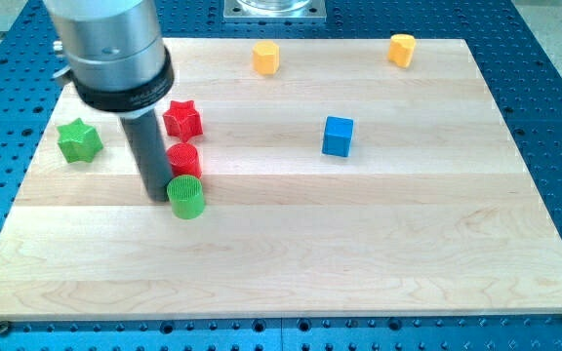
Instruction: Move the green circle to the bottom right side of the cube
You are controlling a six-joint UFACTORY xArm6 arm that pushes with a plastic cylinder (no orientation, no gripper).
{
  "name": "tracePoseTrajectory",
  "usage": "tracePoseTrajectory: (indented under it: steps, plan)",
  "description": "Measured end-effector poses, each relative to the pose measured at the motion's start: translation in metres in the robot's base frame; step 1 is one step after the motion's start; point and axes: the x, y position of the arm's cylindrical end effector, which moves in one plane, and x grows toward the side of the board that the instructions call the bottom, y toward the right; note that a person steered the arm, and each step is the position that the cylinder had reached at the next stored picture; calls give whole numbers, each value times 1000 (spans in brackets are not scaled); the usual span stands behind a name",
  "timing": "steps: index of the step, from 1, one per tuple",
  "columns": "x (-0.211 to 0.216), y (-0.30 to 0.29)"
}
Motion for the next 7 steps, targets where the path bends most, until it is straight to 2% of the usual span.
tracePoseTrajectory:
  steps: [1, 2, 3, 4, 5, 7]
  plan:
    - [23, 3]
    - [-6, 84]
    - [-8, 62]
    - [-48, 97]
    - [-56, 179]
    - [-26, 96]
